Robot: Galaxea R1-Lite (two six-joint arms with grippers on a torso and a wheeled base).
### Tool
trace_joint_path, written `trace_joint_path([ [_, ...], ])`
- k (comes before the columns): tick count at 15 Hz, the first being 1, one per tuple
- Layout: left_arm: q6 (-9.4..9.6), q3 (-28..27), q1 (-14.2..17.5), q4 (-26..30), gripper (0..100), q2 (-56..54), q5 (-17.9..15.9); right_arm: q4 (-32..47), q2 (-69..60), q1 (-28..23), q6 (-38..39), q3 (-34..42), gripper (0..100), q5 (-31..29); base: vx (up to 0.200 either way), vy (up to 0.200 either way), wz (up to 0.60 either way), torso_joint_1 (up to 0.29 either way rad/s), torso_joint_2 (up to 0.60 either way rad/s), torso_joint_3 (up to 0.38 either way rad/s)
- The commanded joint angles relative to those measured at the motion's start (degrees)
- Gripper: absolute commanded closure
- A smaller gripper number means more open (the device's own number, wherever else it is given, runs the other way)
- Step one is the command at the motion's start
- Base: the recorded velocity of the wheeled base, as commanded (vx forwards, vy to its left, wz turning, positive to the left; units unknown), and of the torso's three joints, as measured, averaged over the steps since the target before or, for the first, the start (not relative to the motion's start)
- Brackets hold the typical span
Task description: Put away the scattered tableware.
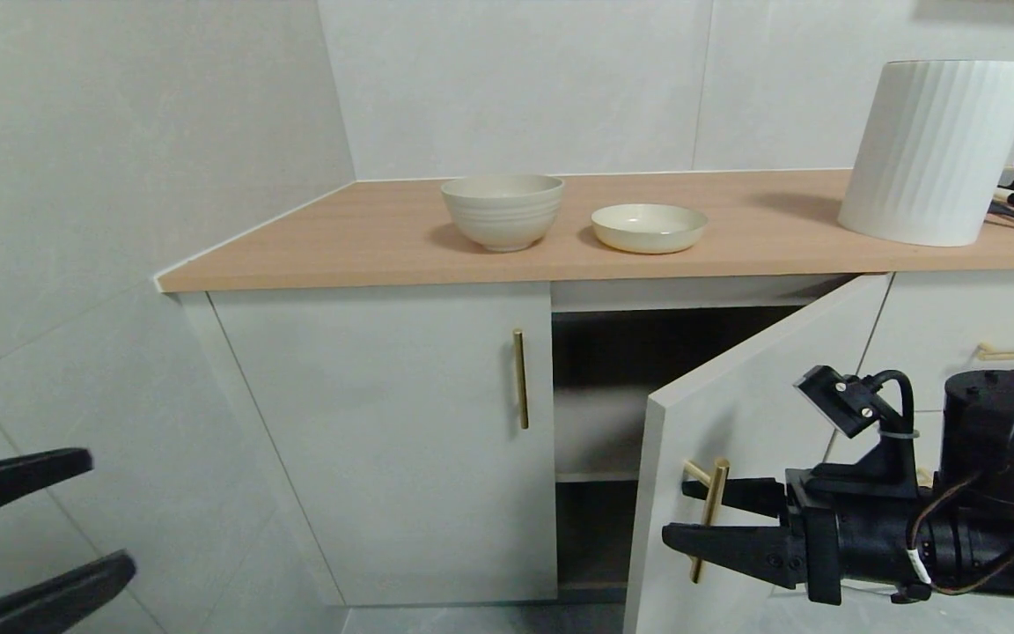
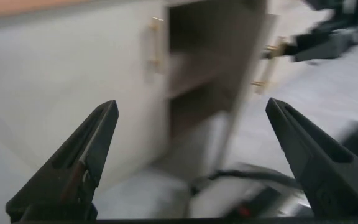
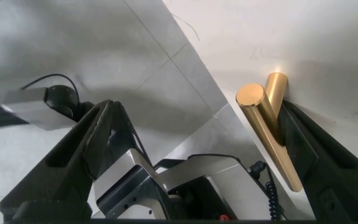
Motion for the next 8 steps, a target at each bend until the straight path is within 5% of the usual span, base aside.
trace_joint_path([
  [1, -0.71, -3.06, -4.65, -3.72, 0, 16.3, -1.96, 0.09, 0.12, 0.03, 0.1, 0.1, 0, -0.02, 0.0, 0.0, 0.0, 0.0, 0.0, 0.0],
  [7, -1.06, -3.23, -14.14, -19.8, 0, 38.62, -1.25, 0.09, 0.12, 0.12, 0.1, 0.19, 0, 0.07, 0.0, 0.0, 0.0, 0.0, 0.0, 0.0],
  [8, -2.56, -3.23, -15.54, -22.62, 0, 41.52, -0.99, 0.09, 0.12, 0.12, 0.1, 0.19, 0, 0.07, 0.0, 0.0, 0.0, 0.0, 0.0, 0.0],
])
